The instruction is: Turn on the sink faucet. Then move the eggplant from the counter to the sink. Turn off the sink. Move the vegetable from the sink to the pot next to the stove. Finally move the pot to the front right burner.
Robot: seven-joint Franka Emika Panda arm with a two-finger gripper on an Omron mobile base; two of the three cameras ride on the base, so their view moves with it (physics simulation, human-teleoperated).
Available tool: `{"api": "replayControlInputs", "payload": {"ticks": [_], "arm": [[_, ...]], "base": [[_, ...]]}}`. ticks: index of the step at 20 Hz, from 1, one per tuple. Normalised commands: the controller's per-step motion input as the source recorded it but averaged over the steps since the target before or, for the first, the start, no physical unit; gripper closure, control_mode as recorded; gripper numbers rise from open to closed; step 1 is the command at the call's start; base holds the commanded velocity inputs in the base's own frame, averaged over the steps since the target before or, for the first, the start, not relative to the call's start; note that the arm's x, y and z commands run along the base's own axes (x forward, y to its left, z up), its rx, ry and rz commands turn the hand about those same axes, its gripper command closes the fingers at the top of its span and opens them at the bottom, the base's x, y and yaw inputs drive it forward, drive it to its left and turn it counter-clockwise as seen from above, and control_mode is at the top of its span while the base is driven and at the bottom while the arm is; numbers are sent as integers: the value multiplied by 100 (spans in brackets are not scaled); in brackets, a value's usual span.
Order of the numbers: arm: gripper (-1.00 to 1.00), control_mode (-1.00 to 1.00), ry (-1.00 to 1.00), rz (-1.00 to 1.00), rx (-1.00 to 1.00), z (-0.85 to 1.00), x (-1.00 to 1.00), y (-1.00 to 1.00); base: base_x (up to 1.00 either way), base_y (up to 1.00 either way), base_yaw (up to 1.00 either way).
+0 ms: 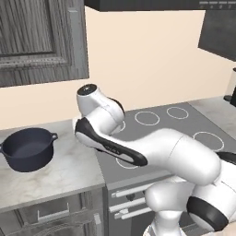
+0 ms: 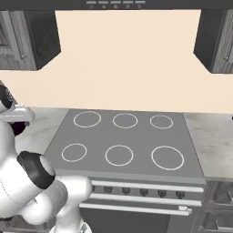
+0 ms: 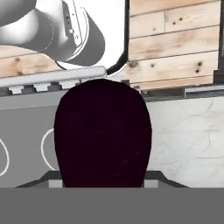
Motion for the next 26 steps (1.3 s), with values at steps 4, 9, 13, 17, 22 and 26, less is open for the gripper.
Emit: {"api": "replayControlInputs", "payload": {"ticks": [4, 9, 13, 17, 22, 26], "arm": [[100, -100, 0, 10, 0, -14, 31, 73], [100, -100, 0, 10, 0, -5, 39, 70], [100, -100, 0, 9, 0, -8, 40, 67], [100, -100, 0, 6, 0, -17, 34, 67], [100, -100, 0, 2, 0, -22, 32, 61], [100, -100, 0, 0, 0, -16, 38, 54]], "base": [[0, 0, 0], [0, 0, 0], [0, 0, 0], [0, 0, 0], [0, 0, 0], [0, 0, 0]]}}
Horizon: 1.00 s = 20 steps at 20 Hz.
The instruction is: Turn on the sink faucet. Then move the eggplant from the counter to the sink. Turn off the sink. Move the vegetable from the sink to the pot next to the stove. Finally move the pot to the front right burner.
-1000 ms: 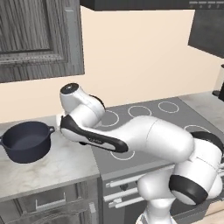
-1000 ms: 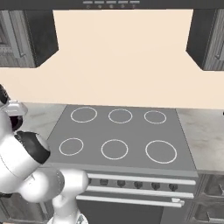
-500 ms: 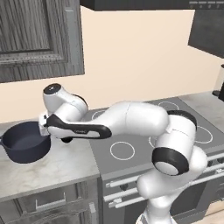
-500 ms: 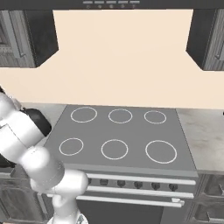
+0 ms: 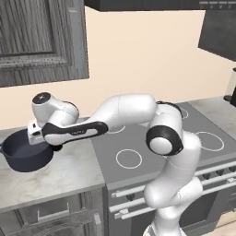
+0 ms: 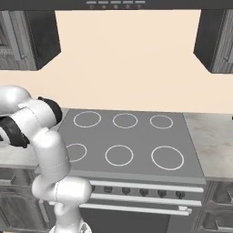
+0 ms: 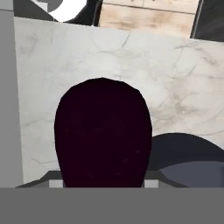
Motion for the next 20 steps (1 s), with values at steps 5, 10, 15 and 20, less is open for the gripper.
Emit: {"api": "replayControlInputs", "payload": {"ticks": [5, 10, 15, 20], "arm": [[100, -100, 0, 0, 0, -7, 39, 57], [100, -100, 0, 0, 0, -14, 33, 42], [100, -100, 0, -1, 0, -18, 38, 21], [100, -100, 0, 0, 0, -38, 27, 1]], "base": [[0, 0, 0], [0, 0, 0], [0, 0, 0], [0, 0, 0]]}}
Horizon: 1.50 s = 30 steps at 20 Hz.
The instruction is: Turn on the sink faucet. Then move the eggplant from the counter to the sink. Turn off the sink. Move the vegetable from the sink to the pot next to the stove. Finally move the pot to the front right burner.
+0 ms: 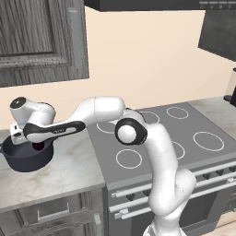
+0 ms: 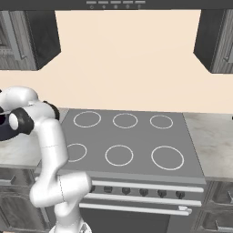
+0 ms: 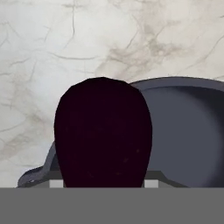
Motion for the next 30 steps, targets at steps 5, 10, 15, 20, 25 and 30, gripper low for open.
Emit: {"api": "replayControlInputs", "payload": {"ticks": [5, 10, 15, 20, 25, 30], "arm": [[100, -100, 0, 0, 0, -45, 20, -2], [100, -100, 0, 0, 0, -25, 15, -2], [-100, -100, 1, 0, 0, -35, 4, 0], [-100, -100, 1, -4, 0, -14, -1, 3], [-100, -100, -5, 0, 0, 14, -3, 0], [-100, -100, -8, -1, 0, 25, -18, 0]], "base": [[0, 0, 0], [0, 0, 0], [0, 0, 0], [0, 0, 0], [0, 0, 0], [0, 0, 0]]}}
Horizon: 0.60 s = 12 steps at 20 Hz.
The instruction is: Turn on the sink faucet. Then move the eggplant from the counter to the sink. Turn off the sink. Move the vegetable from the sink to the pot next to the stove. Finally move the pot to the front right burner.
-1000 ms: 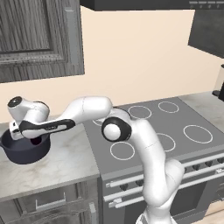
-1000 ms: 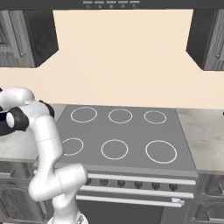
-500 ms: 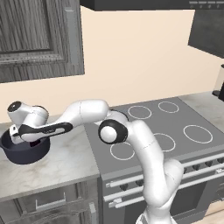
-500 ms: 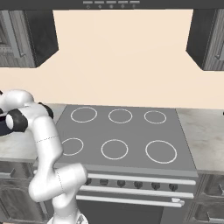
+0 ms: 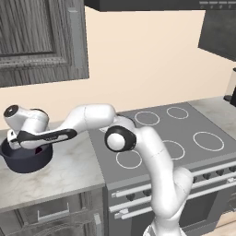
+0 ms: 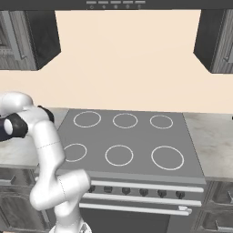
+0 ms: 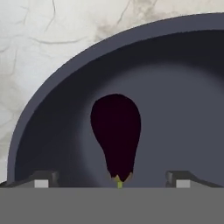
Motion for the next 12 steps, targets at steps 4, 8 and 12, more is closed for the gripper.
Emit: {"api": "replayControlInputs", "payload": {"ticks": [4, 8, 12], "arm": [[-100, -100, -9, 0, 1, 27, -33, -4], [-100, -100, -6, -1, 8, 46, -40, -30], [-100, -100, 0, -5, 11, 40, -47, -58]], "base": [[0, 0, 0], [0, 0, 0], [0, 0, 0]]}}
